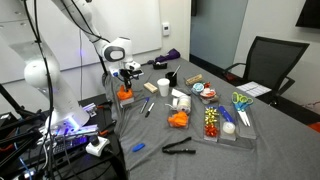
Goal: Move the clear container at the front to the left.
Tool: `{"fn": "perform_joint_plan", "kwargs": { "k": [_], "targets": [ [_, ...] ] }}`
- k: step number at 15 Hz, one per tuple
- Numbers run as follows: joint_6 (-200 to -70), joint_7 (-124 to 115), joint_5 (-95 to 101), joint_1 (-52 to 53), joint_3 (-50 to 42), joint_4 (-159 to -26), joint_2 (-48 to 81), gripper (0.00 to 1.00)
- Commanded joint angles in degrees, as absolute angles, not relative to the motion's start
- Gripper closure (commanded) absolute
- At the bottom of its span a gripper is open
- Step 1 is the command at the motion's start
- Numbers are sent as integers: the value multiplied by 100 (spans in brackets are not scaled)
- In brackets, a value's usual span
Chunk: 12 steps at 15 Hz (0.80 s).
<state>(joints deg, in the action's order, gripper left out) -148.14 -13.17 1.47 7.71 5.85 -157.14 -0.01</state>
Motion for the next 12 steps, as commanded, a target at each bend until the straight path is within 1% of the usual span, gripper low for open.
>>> {"fn": "perform_joint_plan", "kwargs": {
  "k": [1, 5, 12],
  "targets": [
    [-14648, -1900, -106, 863, 759, -15365, 13, 98],
    [-14538, -2752, -98, 983, 908, -14789, 294, 98],
    [-13911, -4009, -77, 1293, 965, -13770, 1091, 98]
  ]
}}
